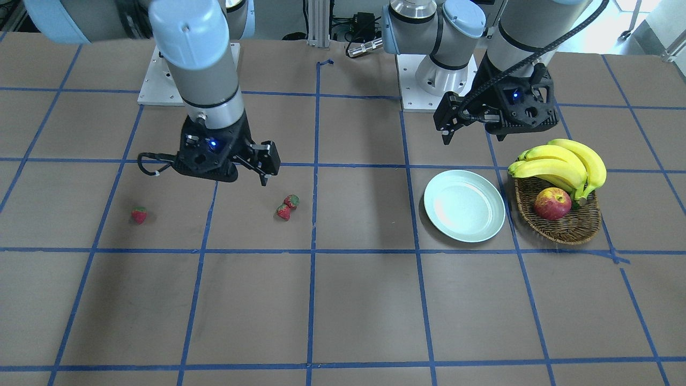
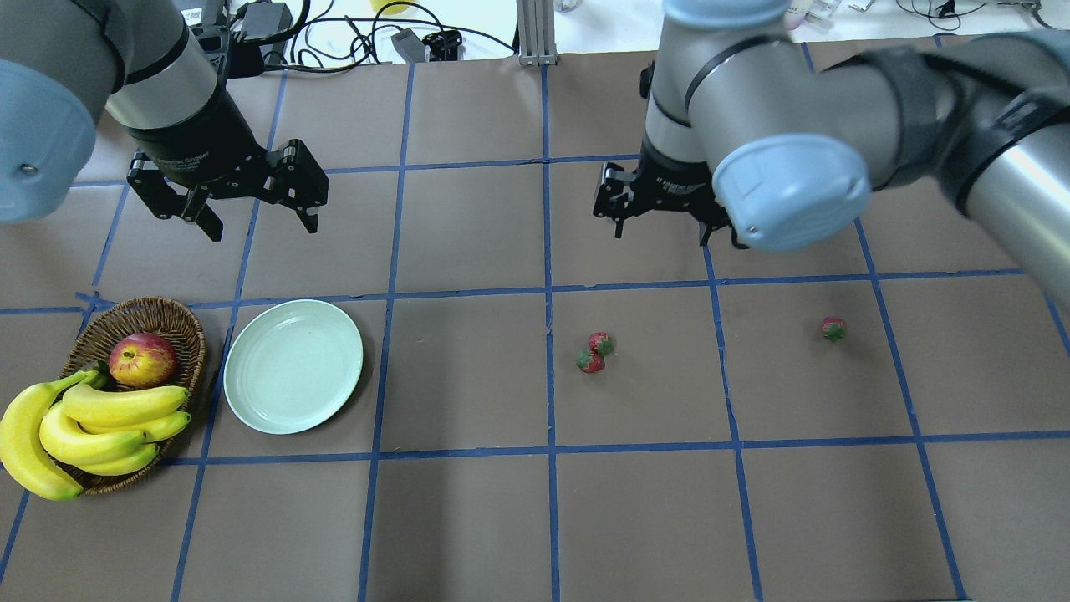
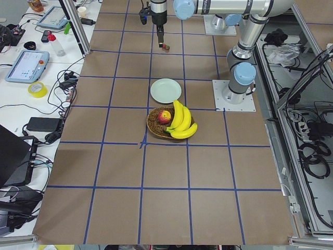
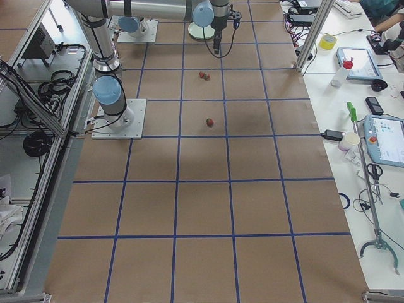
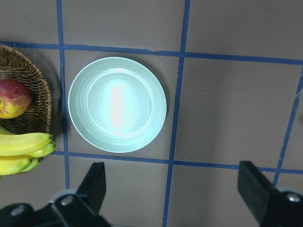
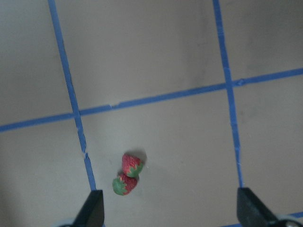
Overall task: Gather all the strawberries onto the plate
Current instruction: 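Reach the right gripper down and grasp one strawberry of the pair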
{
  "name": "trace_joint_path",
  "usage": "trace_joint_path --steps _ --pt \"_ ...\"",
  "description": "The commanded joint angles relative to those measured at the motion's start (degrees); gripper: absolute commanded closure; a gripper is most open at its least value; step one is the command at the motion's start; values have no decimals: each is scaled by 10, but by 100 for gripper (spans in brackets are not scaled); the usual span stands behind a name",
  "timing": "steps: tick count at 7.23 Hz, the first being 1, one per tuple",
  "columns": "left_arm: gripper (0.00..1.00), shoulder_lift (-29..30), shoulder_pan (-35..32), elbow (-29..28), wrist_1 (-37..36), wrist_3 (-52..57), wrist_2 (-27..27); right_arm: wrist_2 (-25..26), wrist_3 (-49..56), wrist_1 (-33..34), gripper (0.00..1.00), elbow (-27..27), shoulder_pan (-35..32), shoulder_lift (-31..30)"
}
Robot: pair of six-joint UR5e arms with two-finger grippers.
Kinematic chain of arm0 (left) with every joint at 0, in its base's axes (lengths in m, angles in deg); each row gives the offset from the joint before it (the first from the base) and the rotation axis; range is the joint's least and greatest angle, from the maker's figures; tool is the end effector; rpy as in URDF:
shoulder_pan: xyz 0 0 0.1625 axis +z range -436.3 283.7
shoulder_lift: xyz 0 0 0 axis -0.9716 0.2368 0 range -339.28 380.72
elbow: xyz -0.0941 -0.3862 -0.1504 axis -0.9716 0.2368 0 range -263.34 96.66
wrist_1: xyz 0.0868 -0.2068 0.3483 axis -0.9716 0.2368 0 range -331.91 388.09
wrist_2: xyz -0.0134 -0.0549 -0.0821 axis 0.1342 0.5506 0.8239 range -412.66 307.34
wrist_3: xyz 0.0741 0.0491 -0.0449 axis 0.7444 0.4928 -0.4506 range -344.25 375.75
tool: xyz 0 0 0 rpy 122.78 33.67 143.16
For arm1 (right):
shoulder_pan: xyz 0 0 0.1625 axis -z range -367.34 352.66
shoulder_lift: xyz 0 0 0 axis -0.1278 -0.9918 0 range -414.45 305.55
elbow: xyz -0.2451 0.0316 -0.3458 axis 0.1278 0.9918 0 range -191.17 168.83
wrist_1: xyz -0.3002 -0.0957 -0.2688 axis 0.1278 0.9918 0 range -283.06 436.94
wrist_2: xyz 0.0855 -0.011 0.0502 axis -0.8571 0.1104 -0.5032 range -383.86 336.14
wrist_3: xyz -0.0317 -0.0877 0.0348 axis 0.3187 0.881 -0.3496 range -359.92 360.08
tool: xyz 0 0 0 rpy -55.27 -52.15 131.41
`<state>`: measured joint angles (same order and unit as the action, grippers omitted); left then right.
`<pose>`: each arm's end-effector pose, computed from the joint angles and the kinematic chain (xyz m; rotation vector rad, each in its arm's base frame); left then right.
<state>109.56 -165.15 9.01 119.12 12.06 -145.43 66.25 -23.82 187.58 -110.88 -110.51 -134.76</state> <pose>-0.1189 -0.4818 0.4760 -0.1292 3.0893 0.0581 0.2533 -0.4987 0.3539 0.2933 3.1226 -0.0332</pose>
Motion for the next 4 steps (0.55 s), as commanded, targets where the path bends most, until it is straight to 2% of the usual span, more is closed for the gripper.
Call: trace_joint_path --steps 1,4 --pt "0 -1 0 6 -2 -1 -1 -33 -50 181 0 -89 -28 71" --pt "0 -2 0 6 -2 0 -2 -25 -76 200 0 -103 -41 123"
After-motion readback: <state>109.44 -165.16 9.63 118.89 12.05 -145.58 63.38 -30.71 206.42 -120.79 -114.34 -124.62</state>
